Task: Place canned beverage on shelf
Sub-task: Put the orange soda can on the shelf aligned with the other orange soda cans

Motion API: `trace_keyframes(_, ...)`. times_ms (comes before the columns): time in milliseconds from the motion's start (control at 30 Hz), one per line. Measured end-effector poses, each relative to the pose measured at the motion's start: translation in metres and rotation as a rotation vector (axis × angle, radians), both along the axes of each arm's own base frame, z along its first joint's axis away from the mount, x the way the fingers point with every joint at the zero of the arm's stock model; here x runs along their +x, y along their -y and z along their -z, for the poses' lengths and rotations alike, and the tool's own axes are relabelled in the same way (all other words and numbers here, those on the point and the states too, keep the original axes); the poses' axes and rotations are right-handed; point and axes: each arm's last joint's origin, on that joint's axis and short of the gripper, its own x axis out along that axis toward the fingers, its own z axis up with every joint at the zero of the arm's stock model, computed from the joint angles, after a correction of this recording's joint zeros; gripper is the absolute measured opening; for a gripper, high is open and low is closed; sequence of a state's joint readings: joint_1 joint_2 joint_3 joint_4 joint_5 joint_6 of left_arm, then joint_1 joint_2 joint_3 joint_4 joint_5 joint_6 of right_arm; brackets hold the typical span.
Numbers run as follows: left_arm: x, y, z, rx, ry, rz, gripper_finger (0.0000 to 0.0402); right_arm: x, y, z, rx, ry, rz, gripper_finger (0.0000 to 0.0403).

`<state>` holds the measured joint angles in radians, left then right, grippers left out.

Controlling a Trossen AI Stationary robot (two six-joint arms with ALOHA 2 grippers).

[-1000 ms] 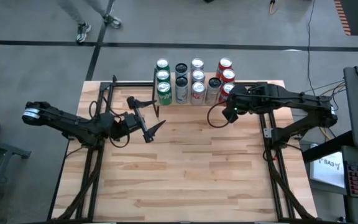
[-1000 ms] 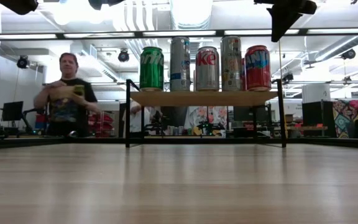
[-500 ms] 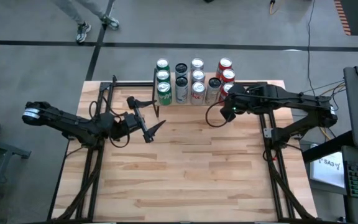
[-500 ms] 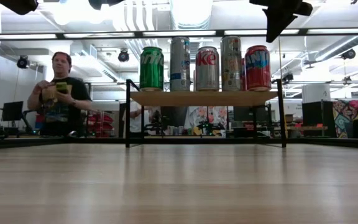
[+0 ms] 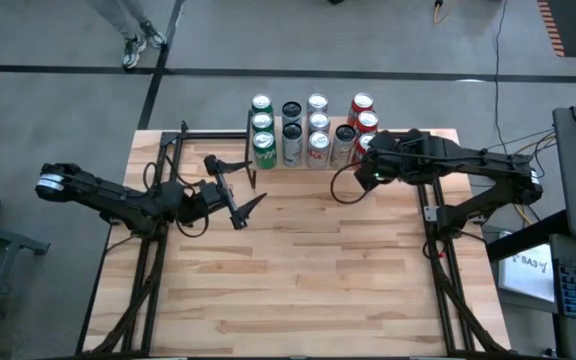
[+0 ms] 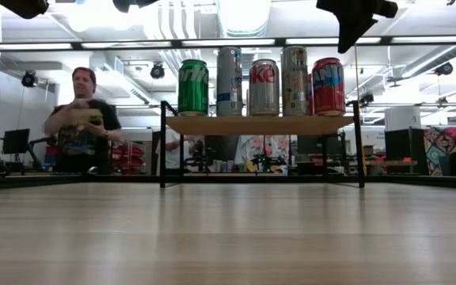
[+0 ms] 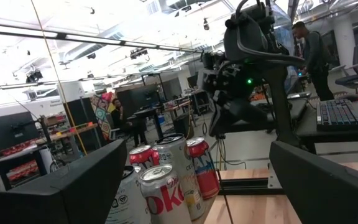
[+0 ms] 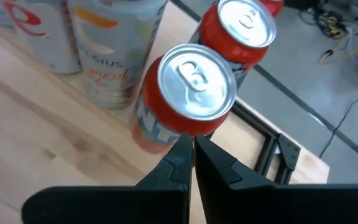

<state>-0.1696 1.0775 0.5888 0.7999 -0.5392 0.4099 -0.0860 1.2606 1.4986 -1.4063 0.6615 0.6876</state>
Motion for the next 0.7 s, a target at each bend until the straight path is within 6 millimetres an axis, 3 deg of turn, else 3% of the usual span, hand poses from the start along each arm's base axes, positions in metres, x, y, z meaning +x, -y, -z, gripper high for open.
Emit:
trace_keyframes(267, 0.0, 0.0, 0.0, 0.0, 0.0, 0.0, 0.0382, -0.002, 0.0, -0.0015, -0.009, 0.002, -0.002, 0.0009)
trace_keyframes(500, 0.0, 0.0, 0.0, 0.0, 0.0, 0.0, 0.0381, -0.0084, -0.0054, -0.0046, 0.187, 0.054, -0.072, 0.0009)
trace_keyframes(700, 0.0, 0.0, -0.0001, 0.0, 0.001, 0.0, 0.0382, -0.0062, -0.0013, -0.0045, 0.102, 0.072, -0.038, 0.0009)
